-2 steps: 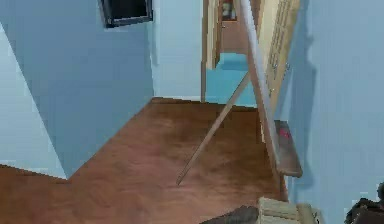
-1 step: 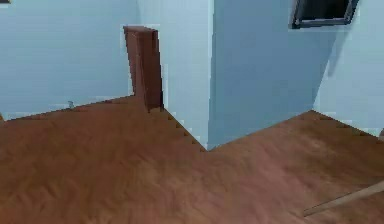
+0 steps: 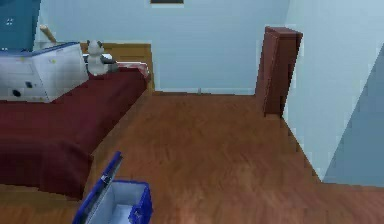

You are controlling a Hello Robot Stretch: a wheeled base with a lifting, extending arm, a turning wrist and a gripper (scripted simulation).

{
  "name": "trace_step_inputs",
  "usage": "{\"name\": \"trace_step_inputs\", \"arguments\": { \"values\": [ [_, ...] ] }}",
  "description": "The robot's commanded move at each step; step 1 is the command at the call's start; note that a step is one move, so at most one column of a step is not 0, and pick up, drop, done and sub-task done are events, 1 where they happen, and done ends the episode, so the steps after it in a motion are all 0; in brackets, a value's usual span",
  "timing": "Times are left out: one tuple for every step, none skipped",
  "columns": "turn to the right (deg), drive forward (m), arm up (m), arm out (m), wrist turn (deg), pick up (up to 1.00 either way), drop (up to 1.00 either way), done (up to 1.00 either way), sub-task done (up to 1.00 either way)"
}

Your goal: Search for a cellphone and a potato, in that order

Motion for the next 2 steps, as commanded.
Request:
{"name": "trace_step_inputs", "arguments": {
  "values": [
    [0.0, 0.2, 0.0, 0.0, 0.0, 0.0, 0.0, 0.0, 0.0],
    [45.0, 0.0, 0.0, 0.0, 0.0, 0.0, 0.0, 0.0, 0.0]
  ]
}}
